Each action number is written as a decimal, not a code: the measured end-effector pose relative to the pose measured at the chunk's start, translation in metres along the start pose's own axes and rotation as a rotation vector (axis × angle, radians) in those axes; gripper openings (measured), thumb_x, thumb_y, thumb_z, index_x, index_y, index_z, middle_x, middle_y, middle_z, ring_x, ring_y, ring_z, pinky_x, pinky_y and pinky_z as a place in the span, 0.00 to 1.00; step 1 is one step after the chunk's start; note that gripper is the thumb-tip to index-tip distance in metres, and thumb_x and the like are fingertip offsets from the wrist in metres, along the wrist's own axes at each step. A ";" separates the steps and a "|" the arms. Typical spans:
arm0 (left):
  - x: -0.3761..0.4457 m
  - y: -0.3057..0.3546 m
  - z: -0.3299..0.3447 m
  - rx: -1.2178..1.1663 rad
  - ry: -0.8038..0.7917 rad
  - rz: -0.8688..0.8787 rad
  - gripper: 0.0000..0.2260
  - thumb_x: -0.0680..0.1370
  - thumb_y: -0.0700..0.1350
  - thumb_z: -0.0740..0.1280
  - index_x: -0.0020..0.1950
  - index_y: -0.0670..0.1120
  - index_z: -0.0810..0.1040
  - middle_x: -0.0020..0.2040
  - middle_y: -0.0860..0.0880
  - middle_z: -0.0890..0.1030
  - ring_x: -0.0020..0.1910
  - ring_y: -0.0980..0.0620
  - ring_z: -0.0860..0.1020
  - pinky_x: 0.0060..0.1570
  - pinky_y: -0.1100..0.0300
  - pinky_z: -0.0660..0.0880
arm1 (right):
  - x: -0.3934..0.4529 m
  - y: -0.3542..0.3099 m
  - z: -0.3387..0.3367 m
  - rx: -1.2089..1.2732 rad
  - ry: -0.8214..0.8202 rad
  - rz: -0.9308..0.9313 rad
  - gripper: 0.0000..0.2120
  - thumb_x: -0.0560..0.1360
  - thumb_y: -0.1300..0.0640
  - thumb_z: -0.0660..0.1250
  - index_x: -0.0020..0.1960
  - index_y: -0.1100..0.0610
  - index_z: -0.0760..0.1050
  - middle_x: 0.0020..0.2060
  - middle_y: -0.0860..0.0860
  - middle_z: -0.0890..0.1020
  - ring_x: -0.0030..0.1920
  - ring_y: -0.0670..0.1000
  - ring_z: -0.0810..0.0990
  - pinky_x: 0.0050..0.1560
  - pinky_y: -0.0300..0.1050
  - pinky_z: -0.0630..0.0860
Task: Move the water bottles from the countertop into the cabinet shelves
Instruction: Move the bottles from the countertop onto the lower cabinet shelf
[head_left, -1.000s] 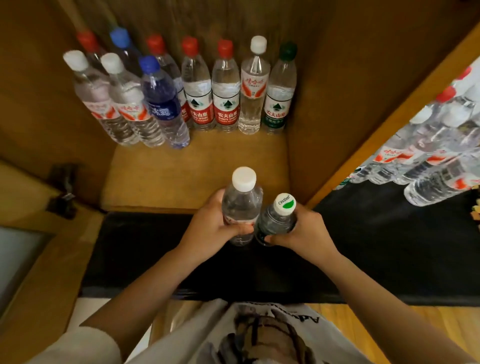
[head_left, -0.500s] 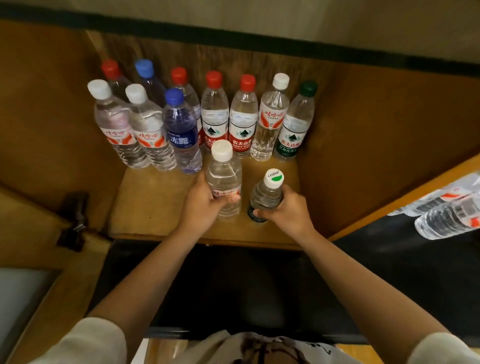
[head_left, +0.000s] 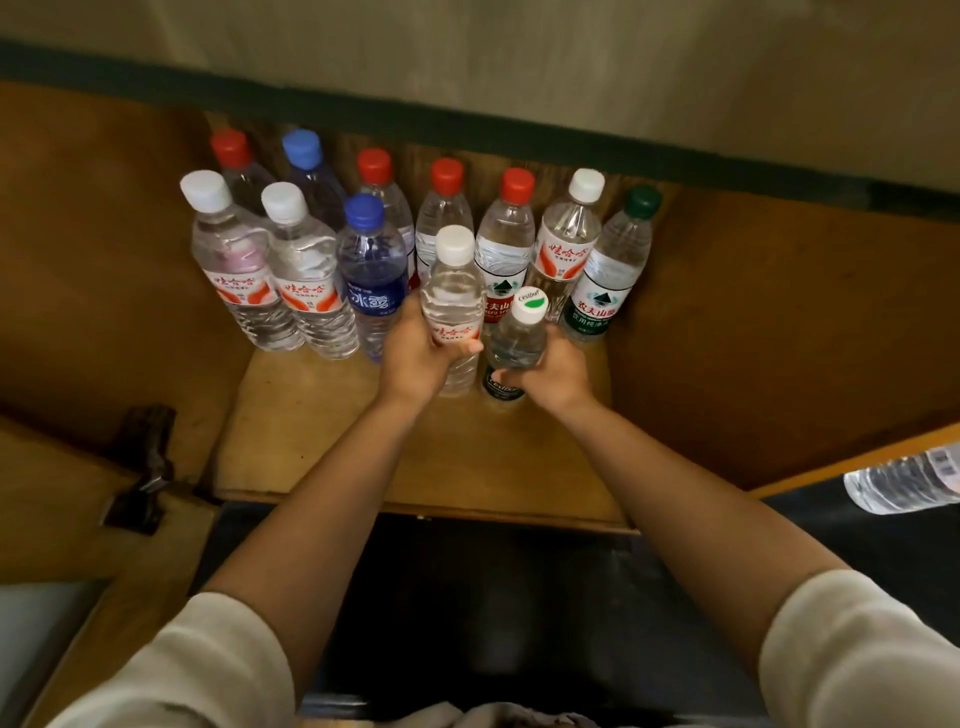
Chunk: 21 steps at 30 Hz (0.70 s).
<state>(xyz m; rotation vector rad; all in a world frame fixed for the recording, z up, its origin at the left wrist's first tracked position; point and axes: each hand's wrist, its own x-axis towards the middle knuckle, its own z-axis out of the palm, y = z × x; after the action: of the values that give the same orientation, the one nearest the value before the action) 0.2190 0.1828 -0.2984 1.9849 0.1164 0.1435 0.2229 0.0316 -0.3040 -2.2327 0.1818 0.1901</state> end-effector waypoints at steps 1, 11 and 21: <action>0.001 0.000 0.001 -0.004 0.012 -0.008 0.33 0.66 0.41 0.77 0.67 0.41 0.67 0.62 0.44 0.77 0.62 0.47 0.74 0.60 0.57 0.70 | 0.004 -0.002 0.001 0.012 -0.001 0.005 0.31 0.62 0.59 0.78 0.62 0.59 0.70 0.59 0.54 0.79 0.61 0.54 0.75 0.54 0.39 0.67; -0.025 -0.012 0.008 -0.228 0.057 -0.248 0.24 0.72 0.41 0.71 0.66 0.43 0.70 0.62 0.45 0.77 0.63 0.47 0.75 0.63 0.50 0.71 | 0.018 -0.002 0.008 0.124 -0.002 0.061 0.31 0.62 0.62 0.77 0.62 0.58 0.68 0.59 0.53 0.78 0.62 0.54 0.74 0.59 0.42 0.68; -0.028 -0.001 0.017 -1.344 0.071 -0.965 0.13 0.77 0.44 0.65 0.58 0.39 0.72 0.56 0.39 0.78 0.58 0.44 0.77 0.55 0.55 0.76 | 0.023 -0.003 0.010 0.074 -0.002 0.106 0.31 0.63 0.59 0.77 0.62 0.54 0.68 0.59 0.51 0.78 0.63 0.54 0.74 0.63 0.50 0.70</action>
<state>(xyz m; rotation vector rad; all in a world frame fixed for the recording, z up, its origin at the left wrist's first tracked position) 0.1937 0.1639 -0.3070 0.4522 0.7744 -0.2833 0.2449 0.0396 -0.3121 -2.1506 0.3015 0.2397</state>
